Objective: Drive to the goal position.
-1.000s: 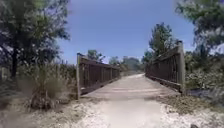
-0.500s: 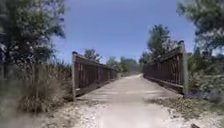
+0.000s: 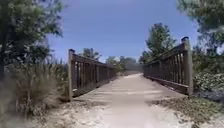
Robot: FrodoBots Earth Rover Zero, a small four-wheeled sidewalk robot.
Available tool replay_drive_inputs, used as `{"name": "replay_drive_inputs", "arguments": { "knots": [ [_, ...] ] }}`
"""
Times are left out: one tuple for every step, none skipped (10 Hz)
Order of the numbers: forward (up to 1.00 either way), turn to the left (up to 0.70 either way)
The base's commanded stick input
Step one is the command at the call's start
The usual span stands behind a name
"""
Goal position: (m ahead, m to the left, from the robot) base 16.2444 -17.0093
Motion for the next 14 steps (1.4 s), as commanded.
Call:
{"name": "replay_drive_inputs", "arguments": {
  "knots": [
    [0.3,0.0],
    [0.3,0.0],
    [0.3,0.0],
    [0.3,0.0],
    [0.3,0.0],
    [0.3,0.0],
    [0.3,0.0],
    [0.3,-0.54],
    [0.3,-0.75],
    [0.3,-0.75],
    [0.3,-0.75],
    [0.3,-0.75],
    [0.3,-0.75],
    [0.3,-0.75]
  ]
}}
